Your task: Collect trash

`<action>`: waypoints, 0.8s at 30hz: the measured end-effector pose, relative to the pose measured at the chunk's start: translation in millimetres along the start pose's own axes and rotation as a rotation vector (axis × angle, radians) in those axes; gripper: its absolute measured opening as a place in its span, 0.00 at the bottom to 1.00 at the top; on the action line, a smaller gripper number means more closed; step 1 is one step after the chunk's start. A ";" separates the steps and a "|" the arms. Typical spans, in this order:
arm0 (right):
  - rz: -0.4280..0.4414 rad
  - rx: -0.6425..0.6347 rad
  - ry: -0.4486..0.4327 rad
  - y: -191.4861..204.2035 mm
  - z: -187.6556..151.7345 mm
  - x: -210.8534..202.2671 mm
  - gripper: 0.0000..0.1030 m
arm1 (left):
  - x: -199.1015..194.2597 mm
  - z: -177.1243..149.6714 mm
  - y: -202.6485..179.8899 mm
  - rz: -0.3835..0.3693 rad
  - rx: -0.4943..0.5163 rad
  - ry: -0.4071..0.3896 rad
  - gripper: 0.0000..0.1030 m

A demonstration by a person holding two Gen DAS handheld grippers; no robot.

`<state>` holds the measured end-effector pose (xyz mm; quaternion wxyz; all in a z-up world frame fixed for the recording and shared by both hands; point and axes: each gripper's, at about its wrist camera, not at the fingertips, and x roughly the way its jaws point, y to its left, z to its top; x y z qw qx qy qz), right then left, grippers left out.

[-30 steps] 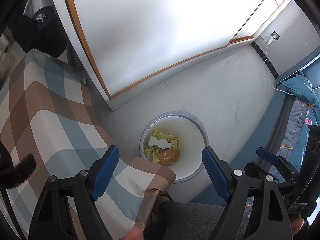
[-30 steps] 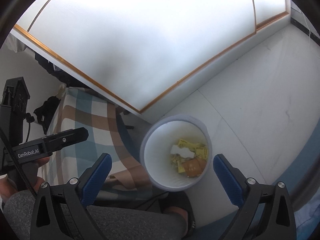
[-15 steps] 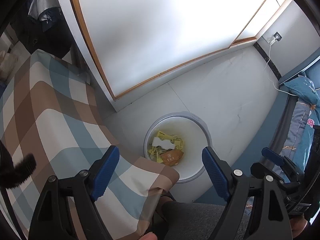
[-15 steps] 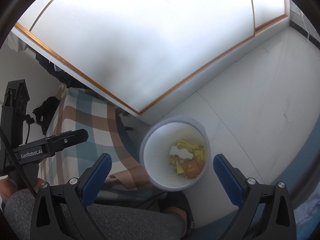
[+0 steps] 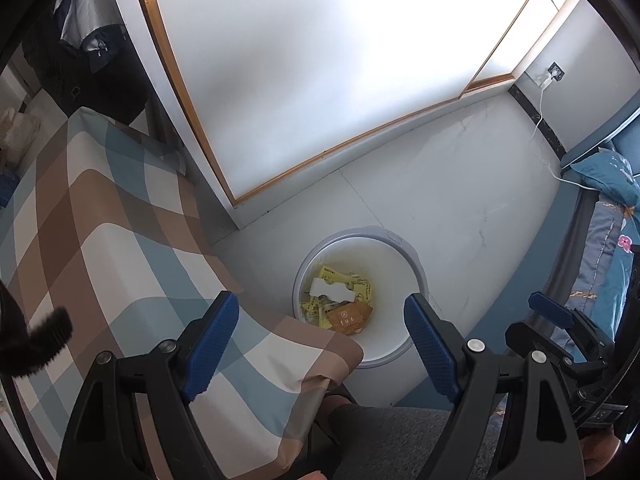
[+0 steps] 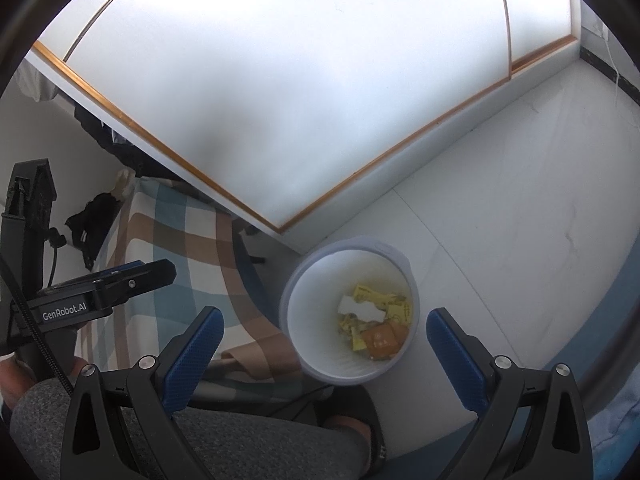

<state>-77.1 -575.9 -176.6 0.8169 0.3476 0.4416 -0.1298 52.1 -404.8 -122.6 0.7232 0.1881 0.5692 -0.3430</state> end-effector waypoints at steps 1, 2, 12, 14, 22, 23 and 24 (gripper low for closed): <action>0.000 0.002 0.001 -0.1 -0.3 0.1 0.99 | 0.1 -0.2 0.2 0.001 -0.002 0.001 0.80; 0.001 0.003 0.002 -0.4 -0.4 0.2 0.99 | -0.3 -0.2 0.4 0.002 -0.004 0.000 0.80; -0.006 0.002 -0.004 -0.8 1.1 -2.2 0.99 | -2.9 0.4 -0.3 0.013 0.004 -0.009 0.80; -0.006 0.002 -0.003 -1.0 1.7 -1.9 0.99 | -3.1 0.6 -0.5 0.020 0.008 -0.011 0.80; -0.008 -0.007 0.004 2.1 1.4 -1.1 0.99 | -4.7 -0.9 4.3 0.028 0.004 -0.026 0.80; -0.008 -0.009 0.004 2.6 1.3 -1.0 0.99 | -4.9 -1.4 4.1 0.027 0.005 -0.027 0.80; -0.008 -0.010 0.005 3.2 1.1 -0.8 0.99 | -5.3 -1.8 4.2 0.025 0.006 -0.030 0.80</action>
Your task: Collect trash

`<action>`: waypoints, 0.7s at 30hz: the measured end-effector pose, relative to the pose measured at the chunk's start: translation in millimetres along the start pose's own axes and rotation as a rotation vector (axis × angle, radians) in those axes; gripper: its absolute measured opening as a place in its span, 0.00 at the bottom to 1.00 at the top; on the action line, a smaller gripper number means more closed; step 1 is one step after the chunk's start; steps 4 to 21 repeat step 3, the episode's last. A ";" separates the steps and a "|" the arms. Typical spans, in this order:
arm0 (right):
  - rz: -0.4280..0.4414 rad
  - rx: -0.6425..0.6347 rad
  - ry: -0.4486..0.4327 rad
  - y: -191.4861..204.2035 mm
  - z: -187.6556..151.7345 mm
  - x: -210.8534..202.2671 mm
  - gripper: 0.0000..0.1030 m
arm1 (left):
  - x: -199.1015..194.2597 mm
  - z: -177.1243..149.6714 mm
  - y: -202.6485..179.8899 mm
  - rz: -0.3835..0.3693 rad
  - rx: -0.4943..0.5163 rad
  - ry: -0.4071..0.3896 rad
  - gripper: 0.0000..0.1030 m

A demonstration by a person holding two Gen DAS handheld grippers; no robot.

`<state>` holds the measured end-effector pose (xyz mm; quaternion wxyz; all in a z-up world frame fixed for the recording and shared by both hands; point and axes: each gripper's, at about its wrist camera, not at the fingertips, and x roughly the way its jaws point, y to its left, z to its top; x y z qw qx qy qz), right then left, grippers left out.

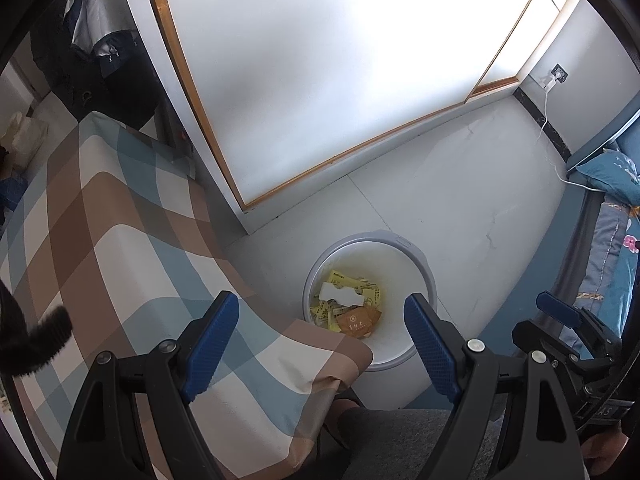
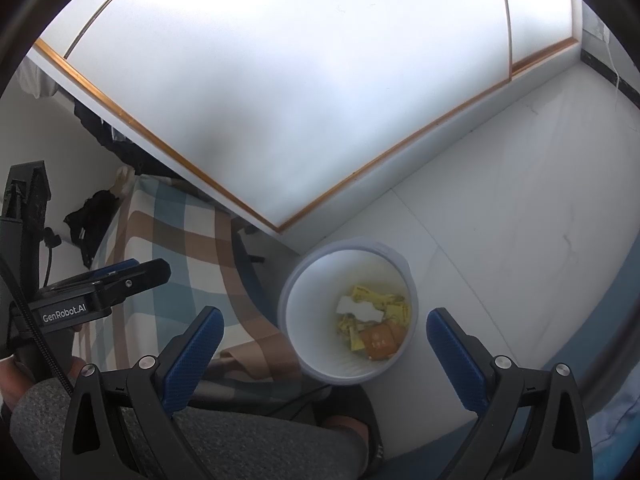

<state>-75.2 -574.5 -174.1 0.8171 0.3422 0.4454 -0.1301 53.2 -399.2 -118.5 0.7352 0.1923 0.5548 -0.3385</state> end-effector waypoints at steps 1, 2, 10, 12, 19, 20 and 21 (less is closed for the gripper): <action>-0.001 0.000 0.000 0.9 -0.3 0.4 0.99 | -0.9 -0.4 0.1 -0.005 0.002 -0.006 0.80; -0.001 -0.001 -0.001 1.4 -0.4 0.6 0.99 | -1.9 -0.2 -0.8 -0.007 0.003 -0.009 0.80; -0.002 -0.004 -0.003 1.9 -0.3 0.4 0.99 | -2.0 0.2 -0.9 -0.007 0.004 -0.008 0.80; -0.002 -0.004 -0.003 1.9 -0.3 0.4 0.99 | -2.0 0.2 -0.9 -0.007 0.004 -0.008 0.80; -0.002 -0.004 -0.003 1.9 -0.3 0.4 0.99 | -2.0 0.2 -0.9 -0.007 0.004 -0.008 0.80; -0.002 -0.004 -0.003 1.9 -0.3 0.4 0.99 | -2.0 0.2 -0.9 -0.007 0.004 -0.008 0.80; -0.002 -0.004 -0.003 1.9 -0.3 0.4 0.99 | -2.0 0.2 -0.9 -0.007 0.004 -0.008 0.80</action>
